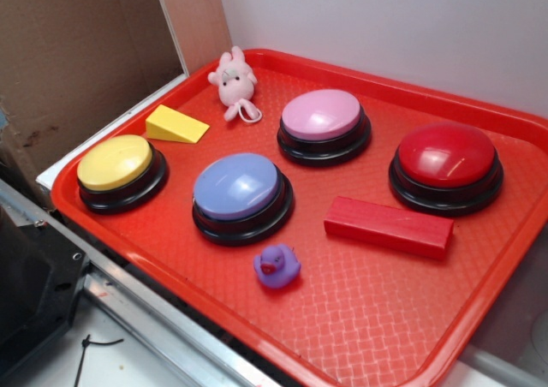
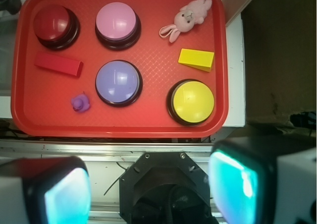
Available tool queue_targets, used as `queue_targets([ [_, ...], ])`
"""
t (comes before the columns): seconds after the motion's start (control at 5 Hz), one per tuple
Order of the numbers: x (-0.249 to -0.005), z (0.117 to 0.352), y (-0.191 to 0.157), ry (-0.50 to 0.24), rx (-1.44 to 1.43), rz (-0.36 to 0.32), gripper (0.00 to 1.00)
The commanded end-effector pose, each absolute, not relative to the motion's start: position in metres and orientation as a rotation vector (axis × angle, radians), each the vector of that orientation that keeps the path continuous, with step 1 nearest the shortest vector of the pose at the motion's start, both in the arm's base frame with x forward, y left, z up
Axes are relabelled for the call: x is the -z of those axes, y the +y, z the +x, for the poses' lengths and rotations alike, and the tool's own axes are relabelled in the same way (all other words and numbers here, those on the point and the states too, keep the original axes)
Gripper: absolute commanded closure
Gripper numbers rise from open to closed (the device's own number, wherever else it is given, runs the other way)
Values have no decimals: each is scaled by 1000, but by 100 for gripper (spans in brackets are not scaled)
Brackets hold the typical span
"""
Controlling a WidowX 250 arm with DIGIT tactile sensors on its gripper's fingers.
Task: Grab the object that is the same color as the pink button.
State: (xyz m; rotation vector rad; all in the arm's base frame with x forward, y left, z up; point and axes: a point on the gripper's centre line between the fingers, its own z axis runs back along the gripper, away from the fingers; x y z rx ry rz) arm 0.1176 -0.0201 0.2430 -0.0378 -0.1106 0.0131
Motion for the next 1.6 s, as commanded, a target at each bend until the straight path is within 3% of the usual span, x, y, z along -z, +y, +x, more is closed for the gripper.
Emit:
queue_targets([
  [0.0,-243,118,-20,-111,-13,-38,0],
  [0.2,-243,118,-20,-111,-13,-38,0],
  [0.4,-241,167,-15,-184,-141,-17,0],
  [0.6,-233,217,8,-182,-210,23,0],
  [0.8,-218,265,36,-190,-257,127,0],
  [1.0,-195,312,79,-139,-334,171,0],
  [1.2,-166,327,108,-92,-374,210,0],
  [1.4,-135,325,112,-48,-351,190,0],
])
